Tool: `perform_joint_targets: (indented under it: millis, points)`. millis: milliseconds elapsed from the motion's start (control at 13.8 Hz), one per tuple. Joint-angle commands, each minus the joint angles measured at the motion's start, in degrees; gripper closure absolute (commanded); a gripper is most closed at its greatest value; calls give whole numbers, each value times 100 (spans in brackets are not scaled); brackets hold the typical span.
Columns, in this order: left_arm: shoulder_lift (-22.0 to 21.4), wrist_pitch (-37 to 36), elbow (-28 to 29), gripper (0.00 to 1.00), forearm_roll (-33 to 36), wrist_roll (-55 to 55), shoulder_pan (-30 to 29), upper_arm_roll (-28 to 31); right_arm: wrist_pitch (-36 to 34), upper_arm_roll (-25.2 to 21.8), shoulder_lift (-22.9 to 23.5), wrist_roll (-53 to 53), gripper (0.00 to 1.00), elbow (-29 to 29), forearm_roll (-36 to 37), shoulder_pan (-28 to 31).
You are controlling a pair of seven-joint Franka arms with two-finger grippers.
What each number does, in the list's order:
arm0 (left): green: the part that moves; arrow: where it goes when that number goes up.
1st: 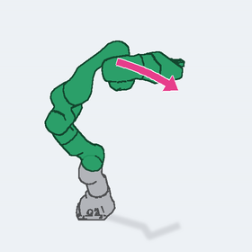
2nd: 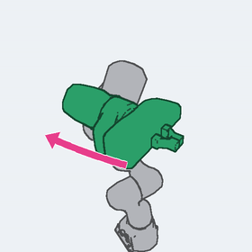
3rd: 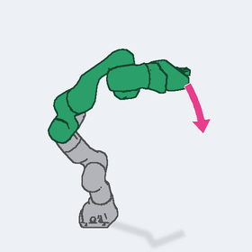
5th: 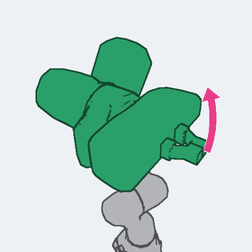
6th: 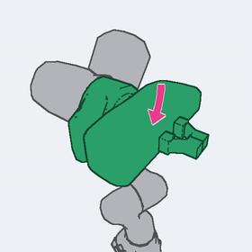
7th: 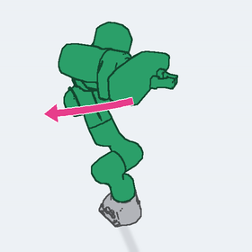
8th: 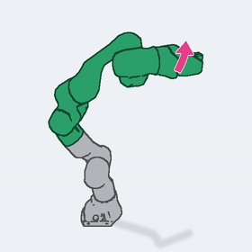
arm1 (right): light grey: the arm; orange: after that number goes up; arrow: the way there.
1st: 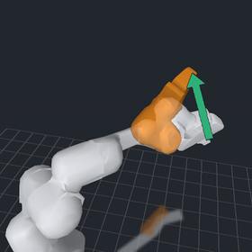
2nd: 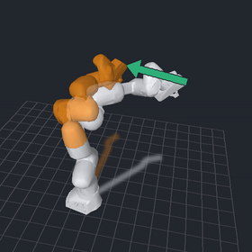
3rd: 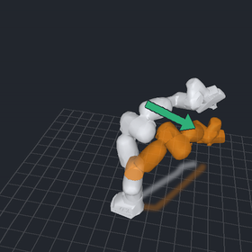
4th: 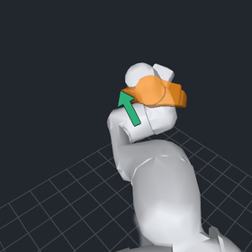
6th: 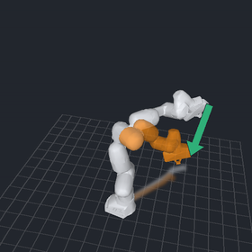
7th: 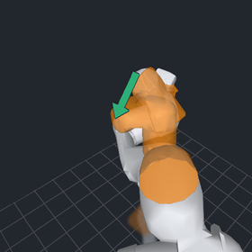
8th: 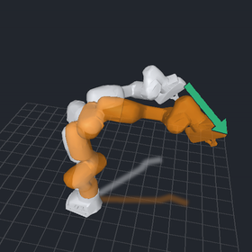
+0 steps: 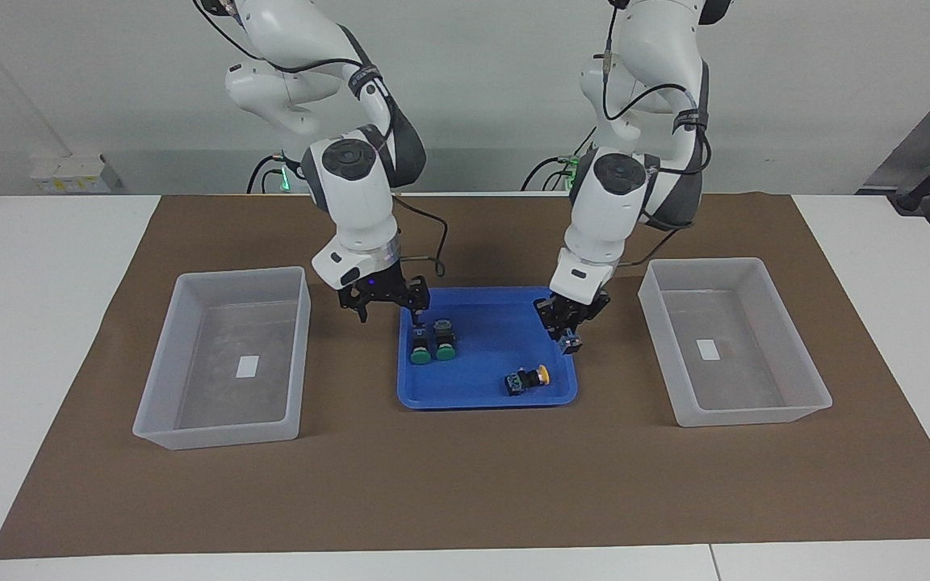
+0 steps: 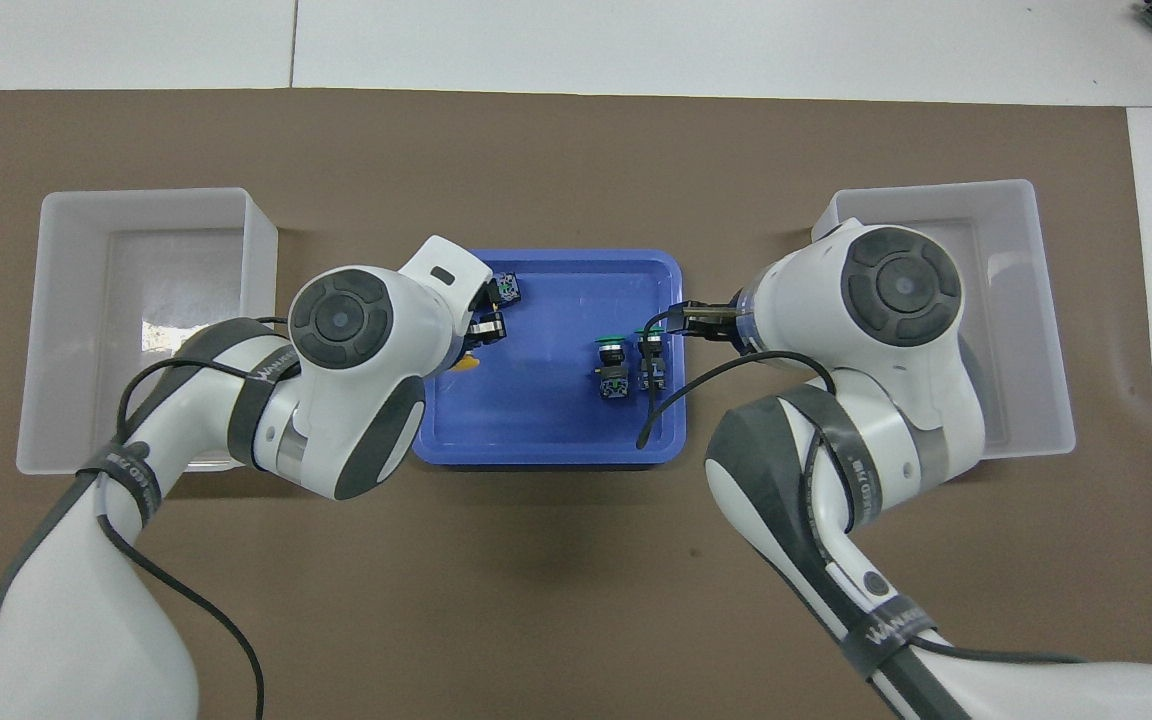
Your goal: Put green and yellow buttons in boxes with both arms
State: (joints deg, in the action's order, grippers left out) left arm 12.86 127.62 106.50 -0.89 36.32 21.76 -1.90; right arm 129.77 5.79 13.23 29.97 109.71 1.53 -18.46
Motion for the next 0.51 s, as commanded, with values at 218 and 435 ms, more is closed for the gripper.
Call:
perform_joint_targets:
  millis: [218, 435]
  points:
    - [-292, -930, -94, 100, -175, -1070, -1146, -30, 452, -17, 171, 61, 24, 165, 392, -114]
    - [-336, -1011, -33, 100, -175, -1880, -1743, -13, 698, -25, 391, 52, 31, 165, 480, -298]
